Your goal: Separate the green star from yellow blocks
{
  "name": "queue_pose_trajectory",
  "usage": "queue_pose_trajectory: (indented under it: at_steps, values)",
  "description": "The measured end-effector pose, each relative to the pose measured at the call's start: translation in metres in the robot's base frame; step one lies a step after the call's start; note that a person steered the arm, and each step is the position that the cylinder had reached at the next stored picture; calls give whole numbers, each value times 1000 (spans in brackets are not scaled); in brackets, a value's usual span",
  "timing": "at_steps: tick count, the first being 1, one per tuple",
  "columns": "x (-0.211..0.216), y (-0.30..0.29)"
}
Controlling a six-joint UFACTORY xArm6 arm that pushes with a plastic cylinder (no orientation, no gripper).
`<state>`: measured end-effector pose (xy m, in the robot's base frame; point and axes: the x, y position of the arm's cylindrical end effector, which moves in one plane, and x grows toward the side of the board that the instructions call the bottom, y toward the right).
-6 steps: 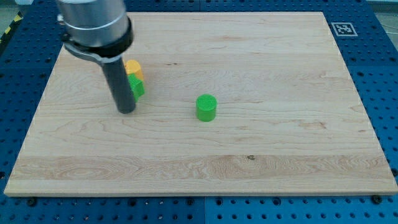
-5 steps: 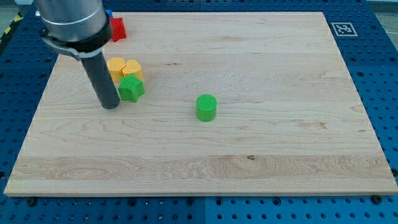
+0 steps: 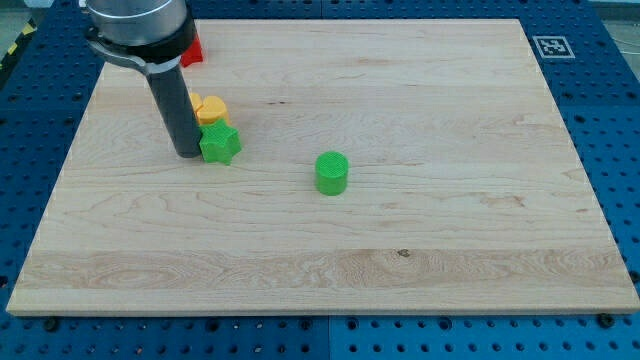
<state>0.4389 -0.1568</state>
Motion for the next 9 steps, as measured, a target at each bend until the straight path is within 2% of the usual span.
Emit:
queue_pose_trajectory:
  at_steps: [5, 8, 9]
  values:
    - [12, 27]
    - [-13, 25]
    - [-15, 41]
